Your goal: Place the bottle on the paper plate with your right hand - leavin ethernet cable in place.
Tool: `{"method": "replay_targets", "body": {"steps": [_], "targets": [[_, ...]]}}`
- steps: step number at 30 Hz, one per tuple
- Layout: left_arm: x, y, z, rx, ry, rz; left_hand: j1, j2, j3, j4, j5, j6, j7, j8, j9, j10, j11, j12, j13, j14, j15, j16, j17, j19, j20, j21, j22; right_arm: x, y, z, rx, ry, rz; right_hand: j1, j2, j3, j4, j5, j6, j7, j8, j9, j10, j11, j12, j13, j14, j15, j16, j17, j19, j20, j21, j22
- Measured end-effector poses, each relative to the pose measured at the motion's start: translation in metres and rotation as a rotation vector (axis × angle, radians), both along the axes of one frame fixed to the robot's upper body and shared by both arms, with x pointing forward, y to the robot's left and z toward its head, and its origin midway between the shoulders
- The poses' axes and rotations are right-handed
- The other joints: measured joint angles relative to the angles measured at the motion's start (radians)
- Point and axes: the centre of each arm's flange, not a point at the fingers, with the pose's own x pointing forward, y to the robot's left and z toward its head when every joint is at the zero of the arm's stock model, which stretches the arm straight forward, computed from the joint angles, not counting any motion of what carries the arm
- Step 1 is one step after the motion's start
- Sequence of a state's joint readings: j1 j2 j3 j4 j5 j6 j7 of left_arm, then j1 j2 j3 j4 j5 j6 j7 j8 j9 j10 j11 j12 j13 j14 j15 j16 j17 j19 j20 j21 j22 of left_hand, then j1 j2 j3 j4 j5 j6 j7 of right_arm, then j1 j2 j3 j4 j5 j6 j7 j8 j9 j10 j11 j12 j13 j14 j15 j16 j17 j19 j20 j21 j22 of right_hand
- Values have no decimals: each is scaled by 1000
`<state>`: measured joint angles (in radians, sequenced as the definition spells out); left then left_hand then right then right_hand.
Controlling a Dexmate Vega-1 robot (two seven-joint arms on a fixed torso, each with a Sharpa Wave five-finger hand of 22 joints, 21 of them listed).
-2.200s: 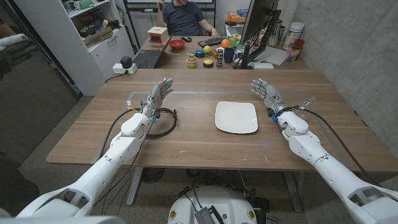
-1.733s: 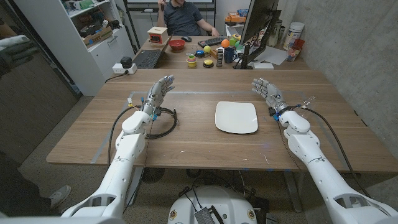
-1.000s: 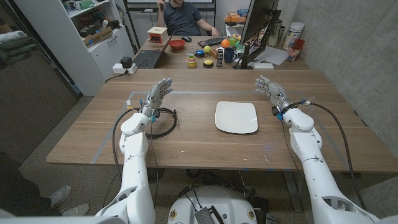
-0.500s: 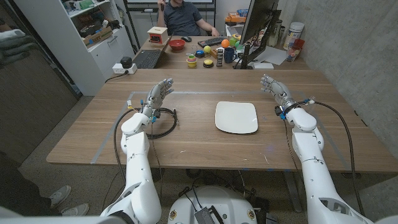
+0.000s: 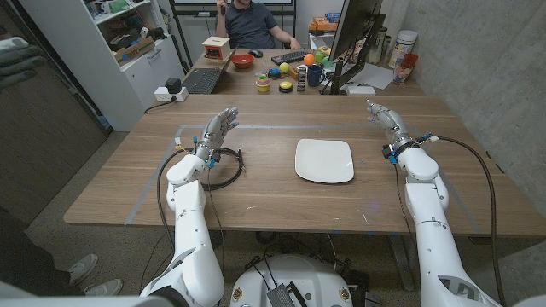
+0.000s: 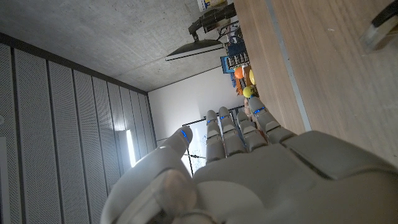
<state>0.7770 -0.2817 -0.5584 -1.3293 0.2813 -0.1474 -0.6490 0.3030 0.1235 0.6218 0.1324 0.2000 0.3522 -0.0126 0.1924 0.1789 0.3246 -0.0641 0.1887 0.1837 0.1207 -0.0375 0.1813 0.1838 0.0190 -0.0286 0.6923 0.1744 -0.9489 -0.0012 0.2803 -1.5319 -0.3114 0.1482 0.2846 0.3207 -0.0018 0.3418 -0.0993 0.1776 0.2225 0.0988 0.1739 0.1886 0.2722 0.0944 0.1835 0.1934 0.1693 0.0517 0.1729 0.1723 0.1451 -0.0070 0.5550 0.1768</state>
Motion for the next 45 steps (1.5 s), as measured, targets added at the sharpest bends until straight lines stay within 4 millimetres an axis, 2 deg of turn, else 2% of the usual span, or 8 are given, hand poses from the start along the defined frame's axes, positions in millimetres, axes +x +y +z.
{"method": "replay_targets", "body": {"steps": [2,6,10,14,23,27,34,45], "targets": [[0,0,0,2,0,-1,-3,-3,0,0,0,0,0,0,0,0,0,0,0,0,0,0,0,0,0,0,0,-1,-1,0,5,-1,-2,1,-1,-2,-2,0,-9,-5,0,0,-7,-7,0,0,-3,-4,0,0,0,0,-4,0],[1,-1,0,1,1,-3,-5,-5,0,0,0,0,0,0,0,0,0,0,0,0,0,0,0,0,0,0,0,-3,-2,0,-5,-8,-20,-2,-13,-7,-7,0,-16,1,0,0,-12,-1,0,0,-13,-2,0,0,-7,-7,-8,0],[1,0,-1,-2,2,-3,-5,-5,0,0,0,0,0,0,0,0,0,0,0,0,0,0,0,0,0,0,0,-6,-4,1,-27,-15,-62,10,-26,-15,-15,4,-21,7,0,0,-25,1,0,0,-32,0,0,0,-22,-1,-23,0],[2,0,-1,-1,1,-4,-5,-5,-1,1,0,0,0,0,0,0,0,0,0,0,0,0,0,0,0,0,0,-9,-5,2,-47,-19,-100,17,-33,-19,-19,7,-21,7,4,0,-25,0,6,0,-46,0,0,0,-46,-11,-35,0],[4,0,0,-1,1,-5,-5,-5,-4,4,3,0,0,0,0,0,0,0,0,0,0,0,0,0,0,0,0,-15,-10,3,-72,-24,-173,32,-47,-26,-26,11,-21,7,12,0,-35,0,14,0,-68,4,0,0,-114,-3,-75,0],[5,0,0,1,1,-4,-10,-10,-4,4,4,0,0,0,0,0,0,0,0,0,0,0,0,0,0,0,0,-18,-14,3,-84,-24,-206,33,-48,-30,-30,15,-21,6,12,0,-36,0,14,0,-79,14,0,0,-128,2,-85,0],[6,-1,0,3,3,-9,-10,-10,-7,7,4,0,0,0,0,0,0,0,0,0,0,0,0,0,0,-5,0,-23,-21,2,-108,-20,-274,38,-53,-30,-30,15,-39,-8,12,0,-64,-7,14,0,-91,16,0,0,-137,9,-96,0],[8,-3,1,10,3,-12,-14,-14,-8,8,3,0,0,0,0,0,0,0,0,0,0,0,0,0,0,-5,0,-30,-32,-1,-135,-13,-371,51,-56,-34,-34,15,-57,-7,12,0,-94,-12,9,0,-107,18,0,0,-146,7,-108,0]]}}
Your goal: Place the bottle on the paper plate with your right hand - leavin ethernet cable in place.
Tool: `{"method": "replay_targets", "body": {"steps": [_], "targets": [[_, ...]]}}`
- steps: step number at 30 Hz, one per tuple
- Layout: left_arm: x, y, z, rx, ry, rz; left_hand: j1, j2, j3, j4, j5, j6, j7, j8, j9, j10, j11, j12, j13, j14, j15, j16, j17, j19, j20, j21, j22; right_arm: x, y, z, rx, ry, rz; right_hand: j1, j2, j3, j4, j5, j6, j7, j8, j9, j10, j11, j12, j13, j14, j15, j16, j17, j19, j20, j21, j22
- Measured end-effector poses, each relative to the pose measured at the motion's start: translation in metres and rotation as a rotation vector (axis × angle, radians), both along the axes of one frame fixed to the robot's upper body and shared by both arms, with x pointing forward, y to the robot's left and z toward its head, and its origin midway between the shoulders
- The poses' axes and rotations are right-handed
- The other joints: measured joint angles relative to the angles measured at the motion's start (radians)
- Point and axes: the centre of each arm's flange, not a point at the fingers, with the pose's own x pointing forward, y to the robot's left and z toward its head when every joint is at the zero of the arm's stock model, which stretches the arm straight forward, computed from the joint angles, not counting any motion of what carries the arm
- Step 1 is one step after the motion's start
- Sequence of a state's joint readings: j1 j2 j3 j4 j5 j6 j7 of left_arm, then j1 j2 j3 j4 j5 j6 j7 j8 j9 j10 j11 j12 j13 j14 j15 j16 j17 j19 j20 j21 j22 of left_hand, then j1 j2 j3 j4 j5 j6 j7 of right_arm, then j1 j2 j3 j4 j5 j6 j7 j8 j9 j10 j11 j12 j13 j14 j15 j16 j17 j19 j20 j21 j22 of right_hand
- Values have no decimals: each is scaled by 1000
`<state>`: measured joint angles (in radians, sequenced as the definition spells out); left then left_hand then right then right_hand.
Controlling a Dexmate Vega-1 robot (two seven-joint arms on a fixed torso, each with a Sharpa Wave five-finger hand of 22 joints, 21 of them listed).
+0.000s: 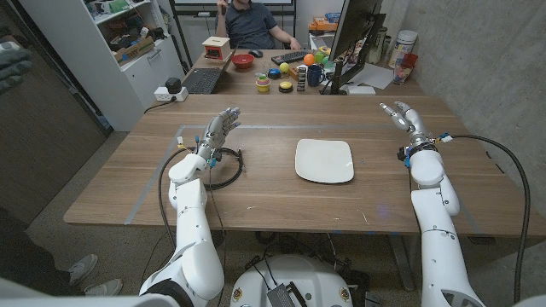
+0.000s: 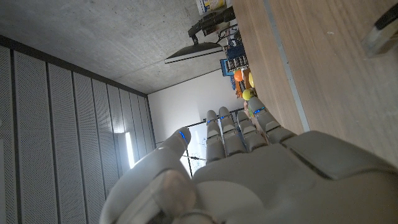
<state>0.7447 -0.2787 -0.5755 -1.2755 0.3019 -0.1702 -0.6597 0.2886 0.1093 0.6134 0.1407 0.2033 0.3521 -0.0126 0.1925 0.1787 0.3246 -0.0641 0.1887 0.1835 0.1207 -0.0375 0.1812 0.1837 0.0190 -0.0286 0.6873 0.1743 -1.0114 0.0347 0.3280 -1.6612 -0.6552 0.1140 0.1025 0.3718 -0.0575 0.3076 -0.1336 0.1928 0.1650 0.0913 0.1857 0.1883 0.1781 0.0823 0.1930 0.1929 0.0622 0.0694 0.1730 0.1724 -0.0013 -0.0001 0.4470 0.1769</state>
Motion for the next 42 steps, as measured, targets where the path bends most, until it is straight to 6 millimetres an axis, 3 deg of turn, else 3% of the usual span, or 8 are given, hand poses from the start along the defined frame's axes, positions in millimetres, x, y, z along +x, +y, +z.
{"method": "replay_targets", "body": {"steps": [6,24,31,42], "targets": [[2,-2,1,5,2,-3,0,0,0,0,0,0,0,0,0,0,0,0,0,0,0,0,0,0,0,0,0,-3,-8,-2,-14,8,-68,12,-2,-4,-4,7,-9,5,0,0,-22,0,-1,0,-11,0,0,0,0,0,-8,0],[5,-7,3,14,2,-9,-11,0,-4,4,0,0,0,0,0,0,0,0,0,0,0,0,0,0,0,0,0,-14,-30,-12,-20,32,-210,35,-3,-12,-12,15,-51,-2,0,0,-77,-5,-1,0,-71,25,0,0,-70,24,-53,0],[6,-9,4,16,3,-13,-11,0,-9,5,0,0,0,0,0,0,0,0,0,0,0,0,0,0,0,0,0,-17,-36,-15,-15,45,-244,42,-11,-25,-6,19,-73,-8,0,0,-96,-11,-1,0,-90,43,0,2,-105,91,-78,3],[7,-11,6,20,-1,-18,-19,0,-15,7,4,-8,0,0,0,0,0,0,0,0,0,0,0,0,0,0,0,-21,-44,-21,-11,78,-308,47,-16,-40,-1,19,-135,-4,-9,5,-157,-7,-1,5,-115,58,0,2,-117,118,-89,3]]}}
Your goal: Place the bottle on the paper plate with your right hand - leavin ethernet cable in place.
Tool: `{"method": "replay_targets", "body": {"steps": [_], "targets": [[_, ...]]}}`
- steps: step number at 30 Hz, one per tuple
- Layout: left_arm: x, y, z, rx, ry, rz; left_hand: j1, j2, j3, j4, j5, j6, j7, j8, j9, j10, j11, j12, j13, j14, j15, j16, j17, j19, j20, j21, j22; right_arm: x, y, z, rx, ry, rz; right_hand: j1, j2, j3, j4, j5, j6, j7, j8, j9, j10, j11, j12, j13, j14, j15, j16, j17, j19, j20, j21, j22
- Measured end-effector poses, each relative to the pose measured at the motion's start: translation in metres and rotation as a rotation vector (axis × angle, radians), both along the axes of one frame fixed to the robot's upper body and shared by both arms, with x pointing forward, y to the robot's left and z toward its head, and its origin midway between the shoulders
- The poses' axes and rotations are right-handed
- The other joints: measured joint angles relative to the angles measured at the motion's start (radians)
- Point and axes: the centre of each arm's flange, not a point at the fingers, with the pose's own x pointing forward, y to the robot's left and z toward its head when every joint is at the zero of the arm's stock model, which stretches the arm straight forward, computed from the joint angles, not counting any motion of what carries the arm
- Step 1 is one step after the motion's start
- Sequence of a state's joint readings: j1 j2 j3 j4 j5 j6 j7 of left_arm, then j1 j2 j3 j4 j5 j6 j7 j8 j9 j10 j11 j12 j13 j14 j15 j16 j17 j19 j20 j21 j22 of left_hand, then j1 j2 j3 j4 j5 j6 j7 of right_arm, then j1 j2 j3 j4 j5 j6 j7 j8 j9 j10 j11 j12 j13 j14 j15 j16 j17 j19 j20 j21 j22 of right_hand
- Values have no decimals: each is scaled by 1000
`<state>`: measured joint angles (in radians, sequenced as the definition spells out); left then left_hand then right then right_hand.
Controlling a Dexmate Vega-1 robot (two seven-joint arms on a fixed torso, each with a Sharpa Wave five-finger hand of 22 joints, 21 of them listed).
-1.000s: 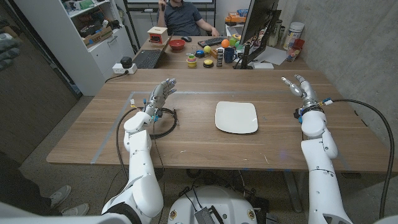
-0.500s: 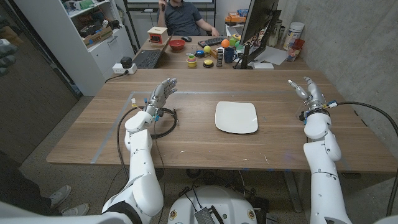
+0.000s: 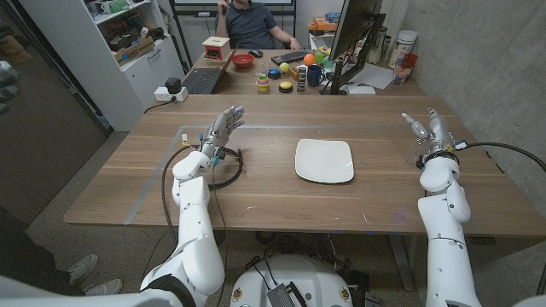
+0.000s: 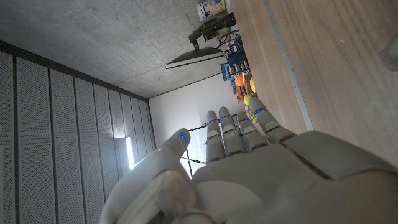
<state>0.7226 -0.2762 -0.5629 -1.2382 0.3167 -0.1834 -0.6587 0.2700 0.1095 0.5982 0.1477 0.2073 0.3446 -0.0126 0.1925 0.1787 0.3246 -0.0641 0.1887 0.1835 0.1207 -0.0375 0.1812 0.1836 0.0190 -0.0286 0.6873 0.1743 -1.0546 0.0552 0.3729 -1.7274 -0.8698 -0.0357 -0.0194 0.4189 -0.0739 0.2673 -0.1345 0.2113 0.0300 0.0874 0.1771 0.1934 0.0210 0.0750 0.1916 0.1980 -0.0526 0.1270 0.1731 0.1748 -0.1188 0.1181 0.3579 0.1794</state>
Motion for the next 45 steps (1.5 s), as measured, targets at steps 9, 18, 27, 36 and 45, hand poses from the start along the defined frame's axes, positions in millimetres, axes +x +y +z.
{"method": "replay_targets", "body": {"steps": [9,18,27,36,45], "targets": [[1,-1,2,2,-4,-5,-4,-4,-4,4,0,0,0,0,0,0,0,4,0,0,0,0,0,0,0,-3,0,-2,-6,-6,10,28,-43,7,-15,-4,-2,8,-58,-14,0,0,-58,11,0,0,-19,12,0,5,24,68,-10,0],[2,-2,4,3,-9,-9,-14,-4,-8,8,0,0,0,0,0,0,0,4,0,0,0,4,0,0,0,-7,5,-5,-13,-13,36,50,-84,43,-2,-6,-4,15,-93,-7,0,5,-79,22,0,5,-19,12,5,5,68,74,-10,0],[2,-3,6,5,-12,-11,-24,-6,-16,9,0,0,0,0,5,0,0,4,0,0,0,4,0,0,0,-7,5,-6,-23,-25,89,89,-109,64,-5,-12,-10,23,-122,18,5,5,-91,34,6,5,-5,24,12,5,126,82,0,0],[2,-3,7,7,-12,-11,-26,-8,-20,13,0,0,0,0,5,0,0,4,0,0,0,4,0,0,0,-7,5,-3,-29,-35,139,133,-87,75,-33,-43,-5,32,-147,32,7,5,-109,52,16,5,44,20,20,4,237,81,21,0],[2,-3,7,8,-12,-10,-36,-9,-23,16,4,0,0,0,5,0,0,4,0,0,0,4,0,0,0,-7,5,2,-30,-42,163,161,-63,85,-42,-53,-8,40,-147,32,18,5,-91,70,25,4,83,21,20,2,332,83,35,-3]]}}
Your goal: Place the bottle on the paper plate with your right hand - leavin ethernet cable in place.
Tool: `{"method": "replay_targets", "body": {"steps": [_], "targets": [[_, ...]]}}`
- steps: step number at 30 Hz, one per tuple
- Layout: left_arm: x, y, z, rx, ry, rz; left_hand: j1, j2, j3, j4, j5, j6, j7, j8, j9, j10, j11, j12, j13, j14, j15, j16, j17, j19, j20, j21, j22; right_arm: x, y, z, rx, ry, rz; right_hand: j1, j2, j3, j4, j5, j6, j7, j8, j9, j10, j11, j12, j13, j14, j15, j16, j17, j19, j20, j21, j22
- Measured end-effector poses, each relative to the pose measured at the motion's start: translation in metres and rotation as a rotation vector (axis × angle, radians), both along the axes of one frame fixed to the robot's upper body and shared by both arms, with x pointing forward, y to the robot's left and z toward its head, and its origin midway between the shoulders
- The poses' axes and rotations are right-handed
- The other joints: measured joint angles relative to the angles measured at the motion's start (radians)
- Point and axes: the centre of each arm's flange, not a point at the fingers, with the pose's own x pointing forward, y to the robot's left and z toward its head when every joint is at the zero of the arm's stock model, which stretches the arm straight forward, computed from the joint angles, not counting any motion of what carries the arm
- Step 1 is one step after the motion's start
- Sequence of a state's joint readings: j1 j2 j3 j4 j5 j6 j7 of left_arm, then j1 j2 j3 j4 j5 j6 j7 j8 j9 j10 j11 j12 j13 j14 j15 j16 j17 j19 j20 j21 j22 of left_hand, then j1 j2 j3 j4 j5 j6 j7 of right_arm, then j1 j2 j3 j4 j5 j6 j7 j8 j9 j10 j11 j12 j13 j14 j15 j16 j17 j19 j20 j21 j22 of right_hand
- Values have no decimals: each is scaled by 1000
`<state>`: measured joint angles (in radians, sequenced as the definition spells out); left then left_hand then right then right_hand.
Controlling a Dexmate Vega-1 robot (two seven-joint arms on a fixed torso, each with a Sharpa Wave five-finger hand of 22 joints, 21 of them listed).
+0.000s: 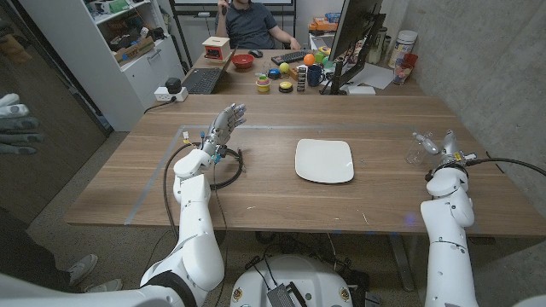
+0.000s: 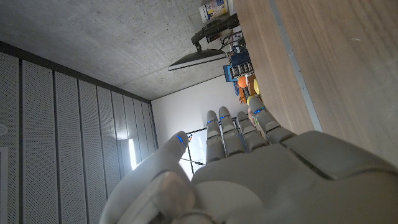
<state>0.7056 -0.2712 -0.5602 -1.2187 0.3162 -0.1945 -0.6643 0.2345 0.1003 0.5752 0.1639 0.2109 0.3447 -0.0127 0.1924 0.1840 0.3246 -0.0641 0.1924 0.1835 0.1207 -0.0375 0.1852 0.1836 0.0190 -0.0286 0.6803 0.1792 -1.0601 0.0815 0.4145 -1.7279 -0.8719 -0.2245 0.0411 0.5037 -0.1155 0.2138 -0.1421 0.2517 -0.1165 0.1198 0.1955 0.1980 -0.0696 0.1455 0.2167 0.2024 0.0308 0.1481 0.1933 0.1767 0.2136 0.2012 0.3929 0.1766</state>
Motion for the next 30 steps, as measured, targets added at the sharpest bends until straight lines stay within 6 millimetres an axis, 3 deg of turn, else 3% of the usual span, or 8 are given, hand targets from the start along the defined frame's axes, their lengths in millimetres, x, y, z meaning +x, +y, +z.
{"method": "replay_targets", "body": {"steps": [9,14,17,20,23,25,28,30], "targets": [[0,1,0,1,1,2,-4,-4,-5,-2,0,0,0,0,0,-2,2,0,0,0,0,0,0,0,0,-4,0,5,0,-7,18,17,22,64,12,-17,0,15,0,0,2,0,14,14,8,-4,70,-27,0,0,206,-4,33,-5],[1,2,0,2,1,3,-9,1,-10,-2,4,0,0,0,0,-6,5,0,0,0,0,0,0,0,0,-4,0,7,0,-11,25,27,30,100,19,-21,-4,15,0,0,2,0,31,8,8,-7,103,-44,0,0,303,-36,45,-8],[1,2,0,4,2,3,-10,0,-10,-2,4,0,0,0,0,-6,5,0,0,0,0,0,0,0,0,-4,0,8,0,-12,26,28,30,144,27,-21,-4,19,7,-5,5,0,57,1,14,-7,134,-60,0,0,370,-81,52,-9],[2,3,1,5,0,5,-13,-3,-10,-2,4,0,0,0,0,-6,5,0,0,0,0,0,0,0,0,-4,0,9,0,-13,27,25,26,205,39,-25,-8,19,43,-2,13,0,115,-16,31,-7,205,-98,8,0,470,-153,64,-8],[2,3,0,5,1,5,-13,-3,-10,-2,4,0,0,0,0,-6,5,0,0,0,0,0,0,0,0,-4,0,10,1,-13,26,19,22,261,56,-32,-1,18,82,-2,22,-3,193,-46,52,-7,317,-161,30,2,589,-243,89,3],[3,3,1,5,1,5,-13,-3,-10,-2,4,0,0,0,0,-6,5,0,0,0,0,0,0,0,0,-4,0,11,2,-13,24,12,21,300,70,-33,0,18,126,-2,30,-3,283,-79,78,-7,436,-188,50,6,670,-295,116,10],[3,3,1,5,1,6,-17,1,-13,0,7,0,0,0,0,-6,5,0,0,0,0,0,0,0,0,-4,0,12,3,-13,20,-4,17,343,92,-35,2,17,196,-4,45,-3,409,-109,117,-4,588,-201,73,10,741,-328,158,25],[3,3,1,6,1,6,-17,1,-14,2,7,-2,2,0,0,-6,5,0,0,0,0,0,0,0,0,-8,0,12,3,-11,16,-17,14,391,128,-31,-2,18,245,-11,55,-3,485,-124,142,-4,672,-208,80,12,768,-351,189,40]]}}
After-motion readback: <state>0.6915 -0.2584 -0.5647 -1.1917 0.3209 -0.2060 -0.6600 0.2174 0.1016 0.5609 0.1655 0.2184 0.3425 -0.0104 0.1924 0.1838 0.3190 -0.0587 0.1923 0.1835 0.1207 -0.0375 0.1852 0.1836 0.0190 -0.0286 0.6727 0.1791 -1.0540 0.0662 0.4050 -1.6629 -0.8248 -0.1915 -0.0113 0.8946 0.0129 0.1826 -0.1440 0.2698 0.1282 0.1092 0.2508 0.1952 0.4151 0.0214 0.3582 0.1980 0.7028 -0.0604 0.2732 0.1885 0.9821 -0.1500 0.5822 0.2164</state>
